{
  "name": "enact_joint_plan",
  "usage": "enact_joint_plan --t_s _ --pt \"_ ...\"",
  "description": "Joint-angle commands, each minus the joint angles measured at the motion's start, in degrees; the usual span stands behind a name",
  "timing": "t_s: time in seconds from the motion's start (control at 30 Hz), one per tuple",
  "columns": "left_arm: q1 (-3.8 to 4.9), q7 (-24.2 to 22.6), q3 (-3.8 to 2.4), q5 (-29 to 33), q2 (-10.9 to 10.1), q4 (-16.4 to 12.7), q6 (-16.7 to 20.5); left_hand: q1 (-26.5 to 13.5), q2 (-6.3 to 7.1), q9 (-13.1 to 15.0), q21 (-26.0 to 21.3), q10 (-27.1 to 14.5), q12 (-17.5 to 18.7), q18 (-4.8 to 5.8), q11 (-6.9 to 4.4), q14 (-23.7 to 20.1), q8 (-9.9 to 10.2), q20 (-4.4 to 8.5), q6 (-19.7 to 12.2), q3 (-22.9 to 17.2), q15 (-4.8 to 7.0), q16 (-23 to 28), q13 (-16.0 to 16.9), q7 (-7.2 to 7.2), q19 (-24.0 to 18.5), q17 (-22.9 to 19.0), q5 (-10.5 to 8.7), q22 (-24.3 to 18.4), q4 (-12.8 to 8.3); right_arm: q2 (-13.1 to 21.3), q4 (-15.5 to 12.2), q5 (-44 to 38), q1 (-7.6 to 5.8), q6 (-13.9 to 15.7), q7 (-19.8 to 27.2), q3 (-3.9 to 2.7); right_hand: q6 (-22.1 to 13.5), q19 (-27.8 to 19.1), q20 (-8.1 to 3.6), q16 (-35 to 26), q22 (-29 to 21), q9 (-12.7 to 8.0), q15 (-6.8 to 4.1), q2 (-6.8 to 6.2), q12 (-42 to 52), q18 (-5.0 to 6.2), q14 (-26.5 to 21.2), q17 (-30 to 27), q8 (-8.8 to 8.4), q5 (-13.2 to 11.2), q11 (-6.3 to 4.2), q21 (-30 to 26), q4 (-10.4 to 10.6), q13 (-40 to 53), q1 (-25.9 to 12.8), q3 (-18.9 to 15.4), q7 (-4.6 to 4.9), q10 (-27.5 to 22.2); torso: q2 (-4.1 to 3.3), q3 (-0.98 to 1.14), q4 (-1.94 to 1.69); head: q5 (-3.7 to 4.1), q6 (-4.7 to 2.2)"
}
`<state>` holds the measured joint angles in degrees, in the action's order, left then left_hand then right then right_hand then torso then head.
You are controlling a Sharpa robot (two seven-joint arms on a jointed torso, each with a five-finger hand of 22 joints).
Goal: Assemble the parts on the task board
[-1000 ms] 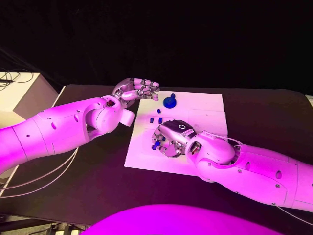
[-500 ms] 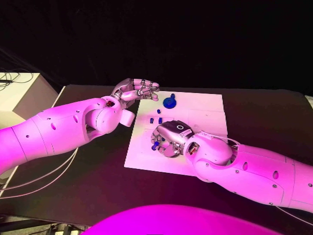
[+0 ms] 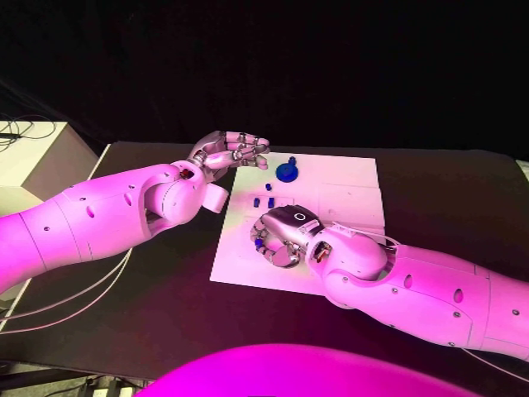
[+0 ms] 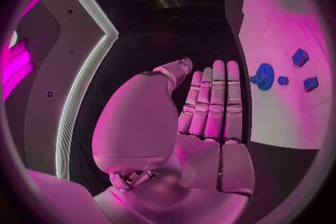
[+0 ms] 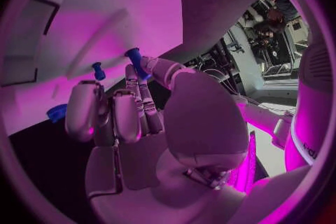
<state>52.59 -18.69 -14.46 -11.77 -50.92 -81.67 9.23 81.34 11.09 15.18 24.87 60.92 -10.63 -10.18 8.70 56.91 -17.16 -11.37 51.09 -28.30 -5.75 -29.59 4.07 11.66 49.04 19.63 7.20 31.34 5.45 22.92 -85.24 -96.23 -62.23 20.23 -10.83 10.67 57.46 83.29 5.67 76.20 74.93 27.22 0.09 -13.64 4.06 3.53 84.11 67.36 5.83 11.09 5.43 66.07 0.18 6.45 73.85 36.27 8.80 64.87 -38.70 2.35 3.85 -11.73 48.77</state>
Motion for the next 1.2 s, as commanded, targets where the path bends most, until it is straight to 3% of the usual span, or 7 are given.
enact_joint_plan --t_s 0.03,0.27,0.5,0.8,1.03,1.07,1.2 --pt "0.02 -0.25 -0.05 0.31 0.10 -0.11 -1.07 -0.12 -0.41 0.00 -0.33 -0.25 -0.01 0.07 -0.10 -0.41 0.23 -0.38 0.43 0.28 0.07 0.29 0.08 0.06 0.10 0.05 0.01 -0.05 0.07 0.04 -0.14 -0.10 0.14 -0.32 1.19 0.06 -0.68 -0.26 0.20 -0.47 3.53 -0.19 0.43 -0.86 -0.23 1.18 0.54 -0.62 -0.41 -0.17 0.14 -1.01 0.14 -0.23 -0.01 -0.40 0.02 -0.90 0.03 0.08 0.06 0.17 -0.17" --pt "0.02 0.03 -0.05 0.32 0.12 -0.08 -1.31 -0.12 -0.41 0.00 -0.33 -0.25 -0.01 0.07 -0.10 -0.41 0.23 -0.38 0.43 0.28 0.07 0.29 0.08 0.06 0.10 0.05 0.01 -0.05 0.07 0.39 -0.17 -0.07 0.22 1.40 1.12 0.08 -1.74 -1.61 0.61 -2.16 1.60 -0.64 0.84 -1.07 -0.05 1.88 -0.70 -3.10 -1.14 -0.54 0.58 -5.21 0.22 -1.05 0.30 -1.92 0.34 -4.07 0.05 0.11 0.01 0.34 -0.22" --pt "0.02 0.15 -0.05 0.32 0.14 0.02 -1.42 -0.22 -0.46 0.00 -0.39 -0.26 -0.02 0.07 -0.08 -0.41 0.24 -0.40 0.43 0.31 0.05 0.32 0.08 0.08 0.12 0.12 0.01 -0.07 0.15 0.79 -0.36 0.10 0.35 4.70 1.14 0.08 -5.46 -4.80 1.63 -6.44 -3.30 -2.22 1.87 0.94 2.82 3.46 -4.60 -10.39 -1.97 -0.04 1.76 -15.50 1.57 -2.24 4.72 -12.25 -0.02 -12.54 0.07 0.12 0.01 0.43 -0.39" --pt "0.01 0.19 -0.05 0.32 0.17 0.18 -1.46 -0.22 -0.46 0.00 -0.39 -0.26 -0.02 0.07 -0.08 -0.41 0.24 -0.40 0.43 0.31 0.05 0.32 0.08 0.08 0.12 0.12 0.01 -0.07 0.15 2.19 -1.54 1.96 0.37 8.88 2.38 0.05 -11.30 -6.34 2.12 -8.10 -8.09 -4.47 2.40 0.85 10.38 4.63 -7.12 -16.12 -1.95 0.02 2.38 -24.36 12.29 -1.99 13.99 -24.31 -1.64 -19.77 0.06 0.13 0.01 0.87 -0.84" --pt "0.00 0.08 -0.05 0.33 0.24 0.26 -1.47 -0.22 -0.46 0.00 -0.39 -0.26 -0.02 0.07 -0.08 -0.41 0.24 -0.40 0.43 0.31 0.05 0.32 0.08 0.08 0.12 0.12 0.01 -0.07 0.15 6.07 -3.79 9.77 -0.59 12.28 6.61 -0.26 -10.40 -5.07 1.49 -6.83 -7.29 -4.77 1.53 1.36 14.57 4.32 -6.09 -15.29 -1.22 0.13 1.30 -22.43 15.23 -1.55 15.56 -24.48 -0.41 -16.61 0.14 0.05 0.07 1.46 -1.24" --pt "0.00 0.06 -0.05 0.34 0.24 0.27 -1.46 -0.22 -0.46 0.00 -0.39 -0.26 -0.02 0.07 -0.08 -0.41 0.24 -0.40 0.43 0.31 0.05 0.32 0.08 0.08 0.12 0.12 0.01 -0.07 0.15 6.81 -3.97 12.26 -0.95 12.56 7.82 -0.30 -8.99 -4.28 1.11 -5.88 -6.22 -4.65 1.10 1.73 16.06 4.00 -5.31 -13.98 -0.52 0.12 0.71 -20.26 15.26 -1.28 15.83 -23.49 0.78 -13.78 0.19 0.05 0.14 1.50 -1.31" --pt "-0.01 -0.04 -0.05 0.47 0.15 0.28 -1.32 -0.25 -0.48 -0.01 -0.47 -0.30 -0.02 0.06 -0.08 -0.42 0.27 -0.42 0.41 0.34 0.05 0.37 0.08 0.08 0.15 0.21 0.01 -0.10 0.16 11.23 -5.06 22.45 -3.12 11.13 12.90 -0.59 -6.45 -7.41 0.99 -9.63 -7.89 -5.35 1.08 0.80 17.41 4.62 -10.28 -20.43 0.36 0.32 0.66 -25.52 15.18 -2.08 16.63 -17.25 1.17 -7.78 0.32 0.04 0.38 2.40 -1.84"
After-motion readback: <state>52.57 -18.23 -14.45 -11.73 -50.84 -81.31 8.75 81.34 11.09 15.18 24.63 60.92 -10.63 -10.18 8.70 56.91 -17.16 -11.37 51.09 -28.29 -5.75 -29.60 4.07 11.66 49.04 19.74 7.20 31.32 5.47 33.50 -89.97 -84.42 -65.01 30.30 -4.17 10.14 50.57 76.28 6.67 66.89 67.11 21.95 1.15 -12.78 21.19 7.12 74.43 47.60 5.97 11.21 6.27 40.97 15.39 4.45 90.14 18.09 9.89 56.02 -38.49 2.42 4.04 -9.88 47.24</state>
